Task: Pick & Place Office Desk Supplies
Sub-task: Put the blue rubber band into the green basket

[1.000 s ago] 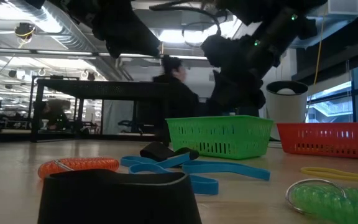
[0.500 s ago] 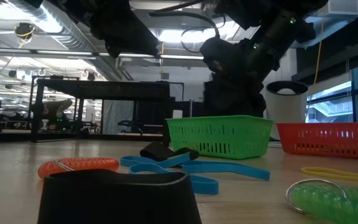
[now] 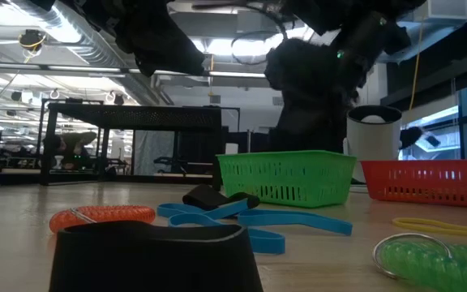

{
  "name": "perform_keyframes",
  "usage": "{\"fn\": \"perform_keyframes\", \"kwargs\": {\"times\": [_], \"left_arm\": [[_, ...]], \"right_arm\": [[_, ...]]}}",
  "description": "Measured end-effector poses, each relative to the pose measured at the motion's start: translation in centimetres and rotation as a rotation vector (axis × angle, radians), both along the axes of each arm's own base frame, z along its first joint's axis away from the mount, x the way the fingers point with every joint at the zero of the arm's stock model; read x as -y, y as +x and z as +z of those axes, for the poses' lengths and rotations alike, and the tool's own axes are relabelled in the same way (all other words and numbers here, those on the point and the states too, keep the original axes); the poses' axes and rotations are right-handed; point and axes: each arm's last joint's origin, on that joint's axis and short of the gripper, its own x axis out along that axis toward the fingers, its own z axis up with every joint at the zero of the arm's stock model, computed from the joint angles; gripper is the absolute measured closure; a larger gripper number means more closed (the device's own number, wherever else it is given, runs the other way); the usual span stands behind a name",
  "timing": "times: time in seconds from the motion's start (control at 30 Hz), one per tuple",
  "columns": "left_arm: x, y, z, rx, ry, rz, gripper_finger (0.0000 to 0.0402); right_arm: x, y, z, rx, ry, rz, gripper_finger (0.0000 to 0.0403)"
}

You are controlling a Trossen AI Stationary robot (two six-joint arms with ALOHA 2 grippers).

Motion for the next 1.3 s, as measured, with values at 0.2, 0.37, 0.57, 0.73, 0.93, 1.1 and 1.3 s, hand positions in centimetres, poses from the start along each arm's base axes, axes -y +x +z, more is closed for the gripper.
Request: {"fn": "perform_keyframes", "kwargs": {"times": [0.2,0.37,0.57,0.73,0.93,1.1,1.3], "left_arm": [[0.0,-0.1,-0.1,-0.016,0.004,0.000,0.0270],[0.0,-0.1,-0.2,-0.018,-0.004,0.005,0.0268],[0.0,-0.1,-0.2,-0.018,-0.004,0.006,0.0271],[0.0,-0.1,-0.2,-0.018,-0.004,0.006,0.0272],[0.0,-0.1,-0.2,-0.019,0.006,0.003,0.0271],[-0.1,-0.1,-0.2,-0.020,0.013,0.002,0.0268],[-0.1,-0.1,-0.2,-0.021,0.014,0.001,0.0268]], "right_arm": [[0.1,0.6,1.7,-0.008,0.116,0.132,0.0267],[0.1,0.6,1.7,-0.012,0.084,0.179,0.0273],[0.1,0.7,1.7,0.011,0.010,0.263,0.0275],[0.0,1.0,2.0,0.070,-0.066,0.390,0.0275],[0.3,1.5,2.4,0.136,-0.047,0.457,0.0270],[1.0,1.5,2.3,0.110,-0.082,0.303,0.0276],[0.7,0.1,5.0,0.054,-0.071,0.268,0.0284]]}}
